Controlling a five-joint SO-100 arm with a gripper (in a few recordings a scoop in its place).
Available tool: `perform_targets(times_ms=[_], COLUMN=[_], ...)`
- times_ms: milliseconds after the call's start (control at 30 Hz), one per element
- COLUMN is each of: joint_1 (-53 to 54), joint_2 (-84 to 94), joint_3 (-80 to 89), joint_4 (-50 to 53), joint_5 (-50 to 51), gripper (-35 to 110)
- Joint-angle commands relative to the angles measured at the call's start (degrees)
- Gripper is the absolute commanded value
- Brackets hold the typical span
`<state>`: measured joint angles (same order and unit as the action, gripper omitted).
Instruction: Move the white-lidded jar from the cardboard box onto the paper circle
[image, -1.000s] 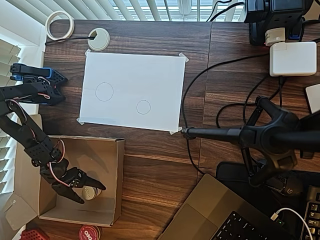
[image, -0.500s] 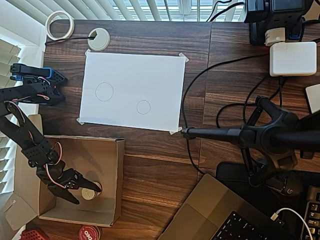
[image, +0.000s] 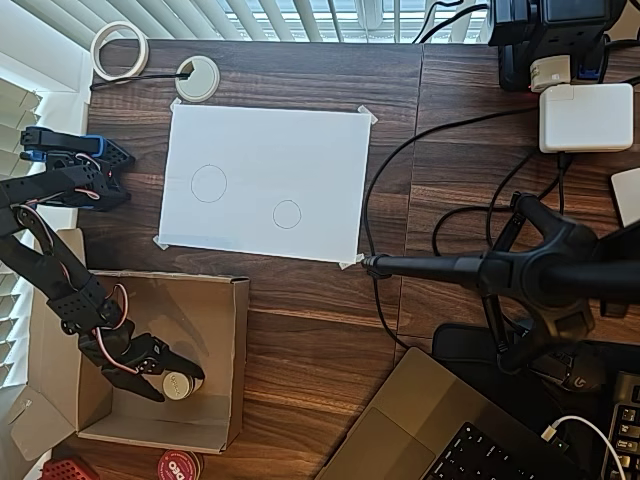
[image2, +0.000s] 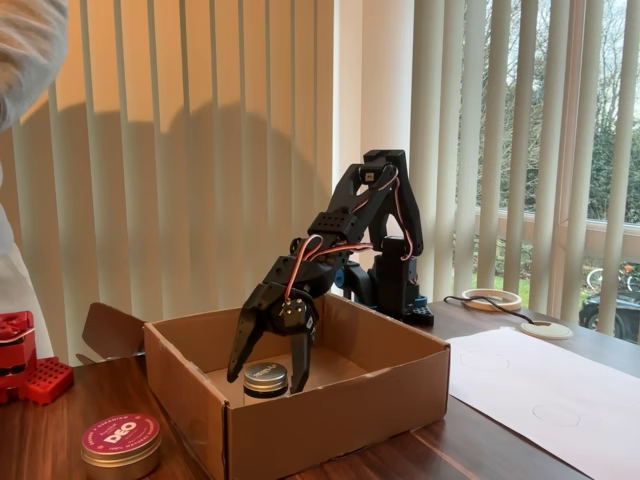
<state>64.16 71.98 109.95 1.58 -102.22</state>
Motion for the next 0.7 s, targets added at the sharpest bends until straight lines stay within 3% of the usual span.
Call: perform_targets(times_ms=[0, 300, 667], joint_1=[-0.1, -1.1, -3.4], joint_2=[2.1, 2.2, 12.9], joint_3=[-1.9, -2.6, -2.4], joint_4=[0.5, 0.6, 0.0], joint_5=[0.4, 2.5, 7.5], gripper=[32, 12, 6])
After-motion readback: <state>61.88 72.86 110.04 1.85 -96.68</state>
